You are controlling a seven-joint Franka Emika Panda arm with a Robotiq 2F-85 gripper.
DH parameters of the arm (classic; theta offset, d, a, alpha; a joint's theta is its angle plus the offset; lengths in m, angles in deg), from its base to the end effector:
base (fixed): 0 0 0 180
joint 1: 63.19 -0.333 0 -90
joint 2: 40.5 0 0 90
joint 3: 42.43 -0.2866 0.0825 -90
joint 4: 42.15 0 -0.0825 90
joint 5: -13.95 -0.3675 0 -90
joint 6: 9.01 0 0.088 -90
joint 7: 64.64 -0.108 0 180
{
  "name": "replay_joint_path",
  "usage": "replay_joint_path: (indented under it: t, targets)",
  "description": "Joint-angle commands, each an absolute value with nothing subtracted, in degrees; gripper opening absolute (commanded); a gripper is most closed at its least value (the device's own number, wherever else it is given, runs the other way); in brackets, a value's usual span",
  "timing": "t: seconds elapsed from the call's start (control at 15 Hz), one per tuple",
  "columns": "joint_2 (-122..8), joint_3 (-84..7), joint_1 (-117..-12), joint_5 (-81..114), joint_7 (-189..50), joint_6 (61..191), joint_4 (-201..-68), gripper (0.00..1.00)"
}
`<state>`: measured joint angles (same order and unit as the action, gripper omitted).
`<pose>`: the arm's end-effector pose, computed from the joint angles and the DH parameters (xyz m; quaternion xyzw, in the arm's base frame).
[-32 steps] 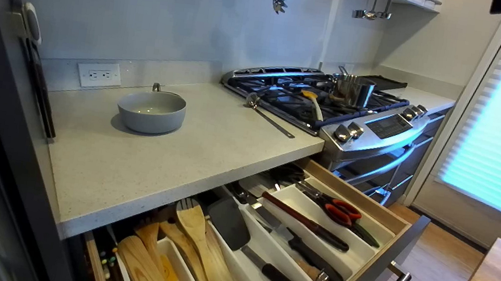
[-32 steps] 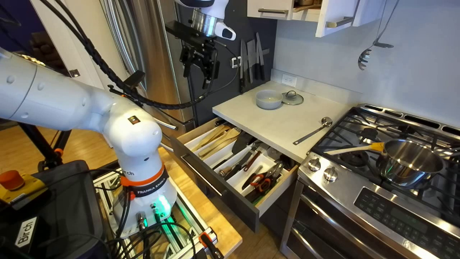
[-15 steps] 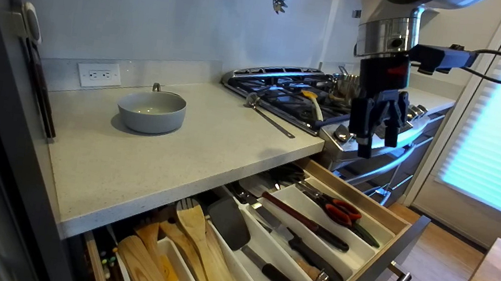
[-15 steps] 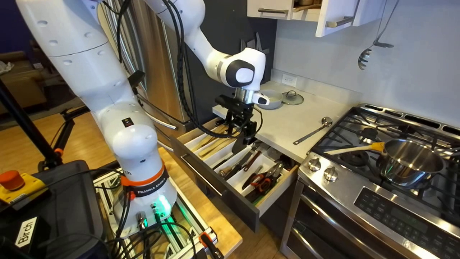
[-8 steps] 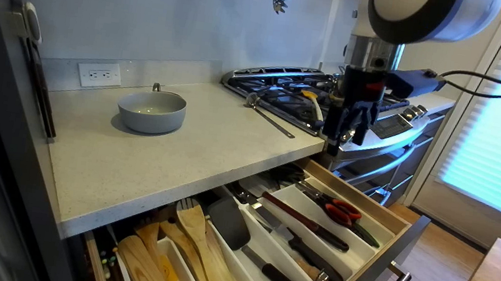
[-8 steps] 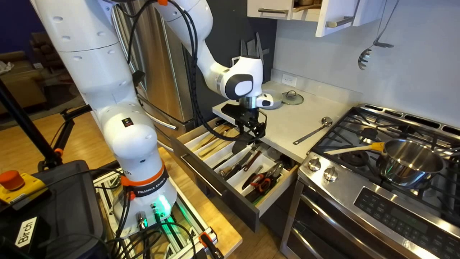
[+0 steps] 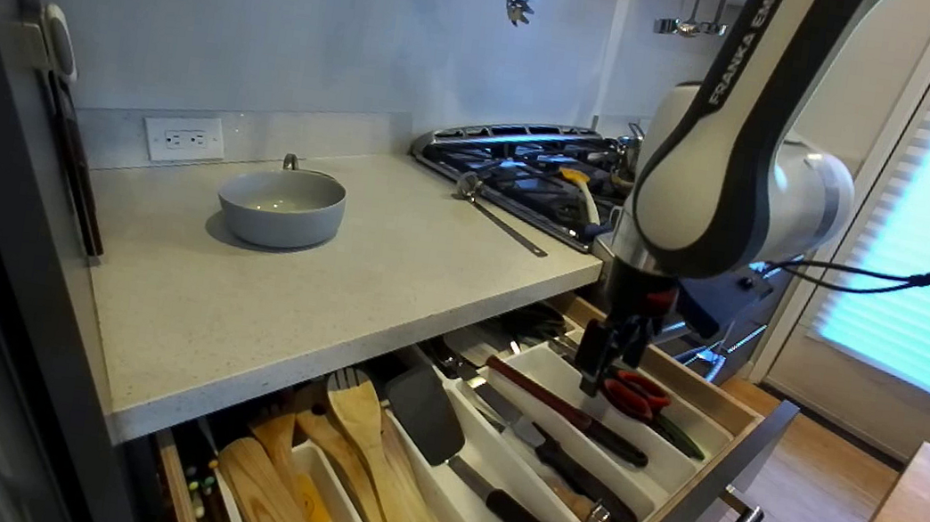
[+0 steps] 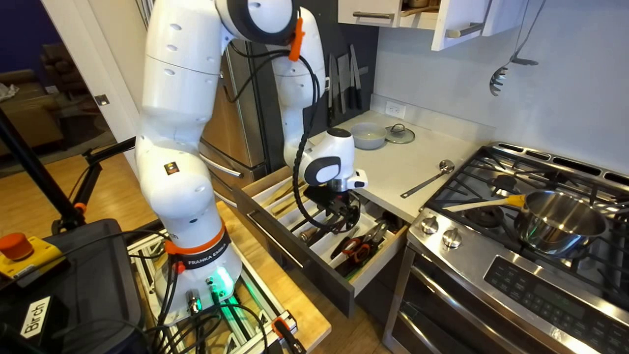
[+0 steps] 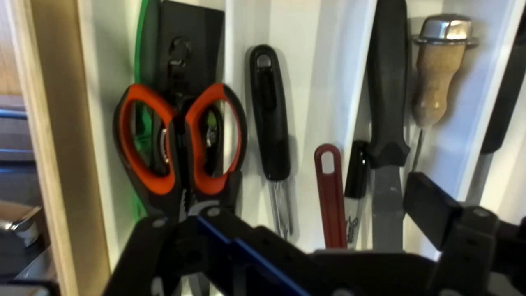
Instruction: Remove the white and brown spatula from the open drawer and put it on top of the grey bowl
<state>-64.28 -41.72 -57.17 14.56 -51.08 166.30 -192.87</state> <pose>0.3952 -0.0466 0.0974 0.9978 0.0654 0.0064 0.0042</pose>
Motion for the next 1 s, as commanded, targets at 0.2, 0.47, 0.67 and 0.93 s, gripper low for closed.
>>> replay_joint_path:
  t: [0.2, 0.47, 0.67, 0.93]
  targets:
    - [-70.2, -47.7, -51.4, 15.8, -50.1, 173.0, -190.5, 1.00]
    - [-77.0, -47.4, -53.6, 21.4, -50.9, 188.2, -188.1, 1.00]
    - [-80.9, -46.0, -55.2, 23.4, -51.6, 191.8, -186.2, 0.99]
    - [-83.3, -45.9, -54.2, 24.5, -52.6, 192.2, -184.0, 0.62]
